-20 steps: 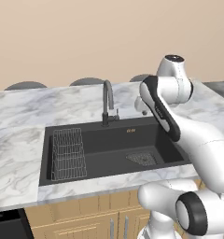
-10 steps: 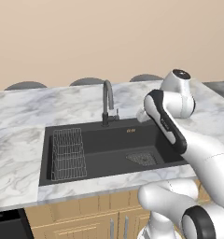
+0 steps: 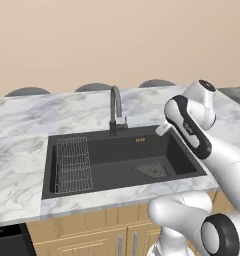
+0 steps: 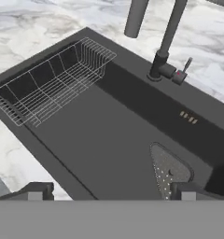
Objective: Soak the sponge with water for a few seconds and then drop it inside the sink.
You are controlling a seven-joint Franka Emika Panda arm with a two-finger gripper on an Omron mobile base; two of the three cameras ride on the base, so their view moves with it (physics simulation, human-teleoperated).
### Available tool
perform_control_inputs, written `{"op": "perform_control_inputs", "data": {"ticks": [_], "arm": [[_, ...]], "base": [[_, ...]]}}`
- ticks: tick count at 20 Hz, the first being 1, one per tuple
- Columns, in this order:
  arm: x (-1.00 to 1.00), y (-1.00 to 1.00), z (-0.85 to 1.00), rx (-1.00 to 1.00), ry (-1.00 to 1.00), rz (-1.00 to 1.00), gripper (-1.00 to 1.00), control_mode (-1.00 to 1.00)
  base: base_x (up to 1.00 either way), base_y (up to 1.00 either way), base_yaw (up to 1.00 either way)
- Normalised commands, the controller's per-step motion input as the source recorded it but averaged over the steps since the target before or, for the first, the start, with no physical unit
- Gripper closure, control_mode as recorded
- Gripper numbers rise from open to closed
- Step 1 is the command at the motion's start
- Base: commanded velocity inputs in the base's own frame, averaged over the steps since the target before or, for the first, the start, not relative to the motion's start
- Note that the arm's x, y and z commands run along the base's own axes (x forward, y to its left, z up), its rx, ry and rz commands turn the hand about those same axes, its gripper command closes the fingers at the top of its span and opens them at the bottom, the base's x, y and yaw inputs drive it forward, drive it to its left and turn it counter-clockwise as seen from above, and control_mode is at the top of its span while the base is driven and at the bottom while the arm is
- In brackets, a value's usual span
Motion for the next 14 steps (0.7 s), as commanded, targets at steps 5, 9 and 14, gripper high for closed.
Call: {"op": "perform_control_inputs", "data": {"ticks": [5, 9, 14], "arm": [[0.24, -0.25, 0.0, 0.02, -0.15, 0.17, -1.0, -1.0], [0.41, -0.06, 0.0, 0.07, -0.22, 0.0, -1.0, -1.0], [0.32, 0.0, 0.0, 0.1, -0.28, -0.01, -1.0, -1.0]], "base": [[0.0, 0.0, 0.0], [0.0, 0.0, 0.0], [0.0, 0.0, 0.0]]}}
